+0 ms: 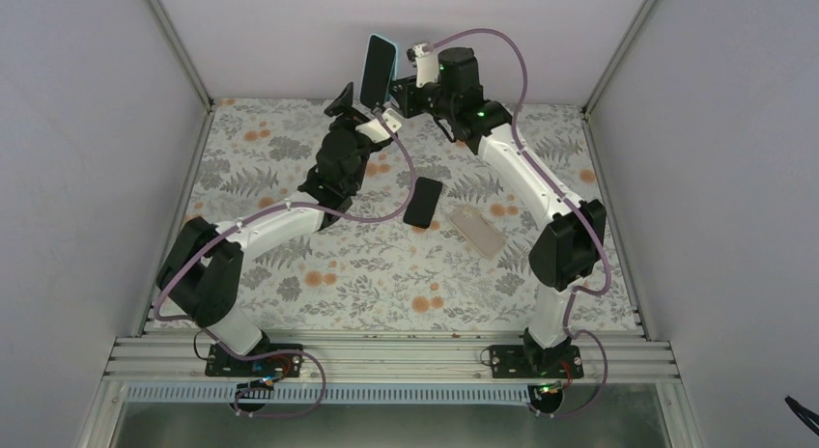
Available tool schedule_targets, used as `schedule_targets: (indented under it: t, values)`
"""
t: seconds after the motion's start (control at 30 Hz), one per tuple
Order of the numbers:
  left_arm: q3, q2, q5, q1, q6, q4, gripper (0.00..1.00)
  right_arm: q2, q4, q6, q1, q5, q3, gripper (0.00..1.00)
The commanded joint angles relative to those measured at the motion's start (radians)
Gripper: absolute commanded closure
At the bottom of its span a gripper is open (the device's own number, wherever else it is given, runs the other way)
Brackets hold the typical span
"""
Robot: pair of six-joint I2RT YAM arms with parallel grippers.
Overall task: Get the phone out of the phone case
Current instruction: Remove the phone case from the phone.
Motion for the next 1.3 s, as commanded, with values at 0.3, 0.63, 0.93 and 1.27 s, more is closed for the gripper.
schedule_targets:
  t: [0.3, 0.63, 0.93, 1.27]
  values:
    - [-0.016, 0.002, -0.207, 0.018, 0.052, 0.297, 0.03, -0.052, 0.084, 0.031, -0.004, -0.071, -0.002, 0.97]
    - [-0.028, 0.065, -0.208, 0.005, 0.206, 0.571, 0.25, -0.051, 0.082, 0.051, -0.004, -0.129, -0.027, 0.97]
    - [0.001, 0.216, -0.185, -0.029, 0.458, 0.875, 0.29, -0.037, 0.098, 0.062, -0.004, -0.213, -0.092, 0.97]
    - [-0.002, 0.243, -0.172, -0.052, 0.495, 0.921, 0.44, -0.055, 0.112, 0.031, -0.005, -0.321, -0.133, 0.97]
